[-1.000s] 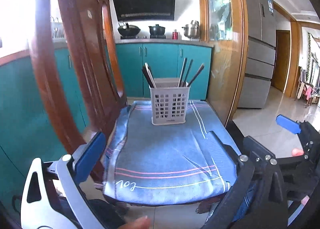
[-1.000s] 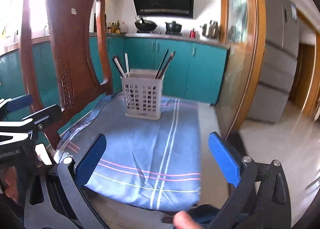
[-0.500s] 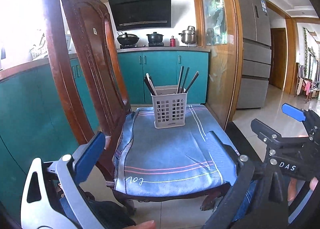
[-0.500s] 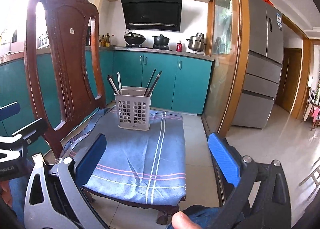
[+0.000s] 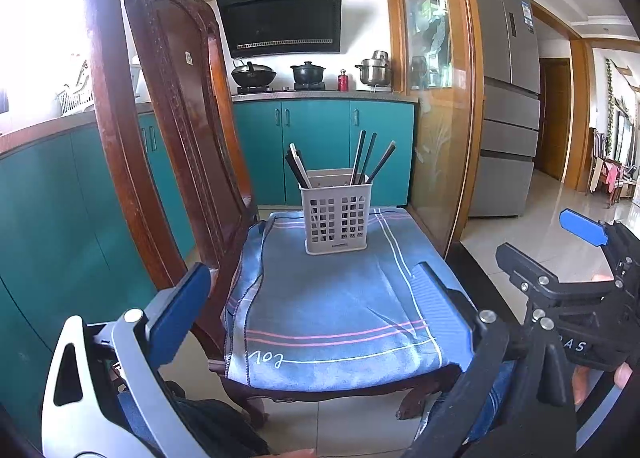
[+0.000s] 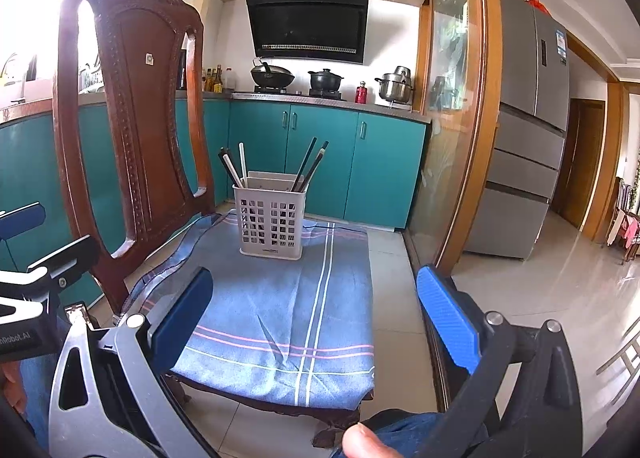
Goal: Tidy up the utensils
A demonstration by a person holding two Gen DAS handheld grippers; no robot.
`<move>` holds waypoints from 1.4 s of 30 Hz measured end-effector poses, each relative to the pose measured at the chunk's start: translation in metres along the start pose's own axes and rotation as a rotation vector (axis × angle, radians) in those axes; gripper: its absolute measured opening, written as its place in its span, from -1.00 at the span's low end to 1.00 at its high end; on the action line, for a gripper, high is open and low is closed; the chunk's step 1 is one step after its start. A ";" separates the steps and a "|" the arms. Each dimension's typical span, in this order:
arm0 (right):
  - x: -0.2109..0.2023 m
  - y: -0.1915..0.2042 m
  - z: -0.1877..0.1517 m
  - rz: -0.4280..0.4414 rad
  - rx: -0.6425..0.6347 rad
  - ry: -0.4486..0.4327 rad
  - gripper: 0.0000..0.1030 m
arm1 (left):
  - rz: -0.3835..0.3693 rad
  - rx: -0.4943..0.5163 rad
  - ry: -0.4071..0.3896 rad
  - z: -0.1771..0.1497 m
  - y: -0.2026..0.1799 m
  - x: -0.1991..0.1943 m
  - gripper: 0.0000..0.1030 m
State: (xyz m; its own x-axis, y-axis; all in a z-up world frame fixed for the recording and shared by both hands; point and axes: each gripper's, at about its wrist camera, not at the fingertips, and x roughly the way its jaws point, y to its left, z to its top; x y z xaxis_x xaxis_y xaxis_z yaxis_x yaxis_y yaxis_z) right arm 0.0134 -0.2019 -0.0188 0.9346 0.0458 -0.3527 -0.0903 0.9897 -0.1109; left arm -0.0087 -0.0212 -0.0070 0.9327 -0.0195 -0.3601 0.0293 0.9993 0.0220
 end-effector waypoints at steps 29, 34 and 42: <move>0.007 -0.005 -0.006 0.017 0.008 0.029 0.94 | -0.005 -0.002 0.029 -0.003 -0.007 0.009 0.93; 0.008 -0.008 -0.007 0.019 0.010 0.033 0.94 | -0.004 0.003 0.032 -0.003 -0.009 0.011 0.93; 0.014 -0.011 -0.008 0.024 0.016 0.042 0.94 | 0.006 0.012 0.033 -0.005 -0.017 0.015 0.93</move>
State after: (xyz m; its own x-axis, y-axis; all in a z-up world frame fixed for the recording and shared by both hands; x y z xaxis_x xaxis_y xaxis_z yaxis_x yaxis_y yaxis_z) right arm 0.0248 -0.2135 -0.0304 0.9170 0.0644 -0.3936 -0.1067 0.9905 -0.0866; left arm 0.0030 -0.0383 -0.0177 0.9206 -0.0123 -0.3902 0.0285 0.9990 0.0357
